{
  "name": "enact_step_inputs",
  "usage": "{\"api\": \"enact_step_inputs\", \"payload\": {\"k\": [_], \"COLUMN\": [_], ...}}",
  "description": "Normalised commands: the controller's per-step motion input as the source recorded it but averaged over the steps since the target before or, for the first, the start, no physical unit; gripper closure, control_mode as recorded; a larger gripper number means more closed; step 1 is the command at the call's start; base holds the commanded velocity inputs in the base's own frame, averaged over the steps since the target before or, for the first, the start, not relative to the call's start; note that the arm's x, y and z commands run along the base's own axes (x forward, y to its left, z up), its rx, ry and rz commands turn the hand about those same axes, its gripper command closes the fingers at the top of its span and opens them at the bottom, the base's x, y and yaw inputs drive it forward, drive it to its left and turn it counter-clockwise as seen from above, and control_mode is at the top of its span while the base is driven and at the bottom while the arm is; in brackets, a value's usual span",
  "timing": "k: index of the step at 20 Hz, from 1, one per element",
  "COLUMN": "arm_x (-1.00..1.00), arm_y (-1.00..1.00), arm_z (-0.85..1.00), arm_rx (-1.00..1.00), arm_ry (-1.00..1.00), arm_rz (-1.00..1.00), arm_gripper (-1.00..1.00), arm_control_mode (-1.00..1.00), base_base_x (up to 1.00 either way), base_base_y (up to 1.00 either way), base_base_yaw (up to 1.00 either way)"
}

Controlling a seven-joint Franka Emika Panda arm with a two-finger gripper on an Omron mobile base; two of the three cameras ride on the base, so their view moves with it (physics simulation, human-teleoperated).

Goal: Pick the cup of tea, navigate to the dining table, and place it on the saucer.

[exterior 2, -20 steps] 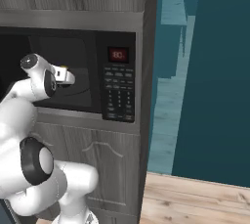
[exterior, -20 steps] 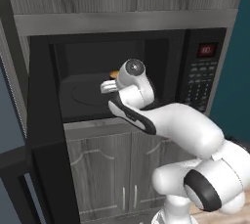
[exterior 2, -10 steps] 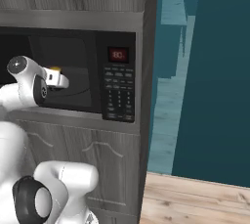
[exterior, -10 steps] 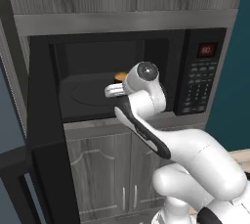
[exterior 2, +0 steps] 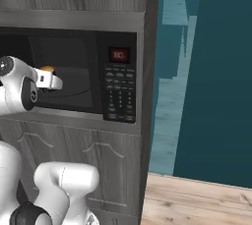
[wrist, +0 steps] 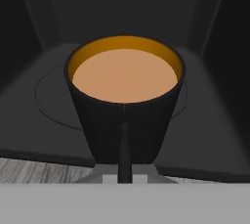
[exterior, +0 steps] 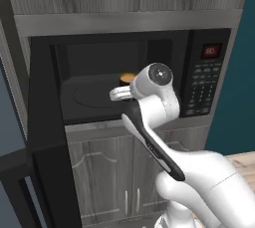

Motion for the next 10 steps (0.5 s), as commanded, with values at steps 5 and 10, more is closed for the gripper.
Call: {"api": "enact_step_inputs", "payload": {"k": [5, 10], "arm_x": [-0.37, -0.29], "arm_y": [-0.02, -0.01], "arm_z": [0.29, 0.24], "arm_rx": [0.0, 0.0], "arm_ry": [0.0, 0.01], "arm_rz": [0.0, 0.0], "arm_gripper": [1.0, 1.0], "arm_control_mode": [-1.0, -1.0], "base_base_x": [0.0, 0.0], "base_base_y": [0.0, 0.0], "base_base_yaw": [0.0, 0.0]}}
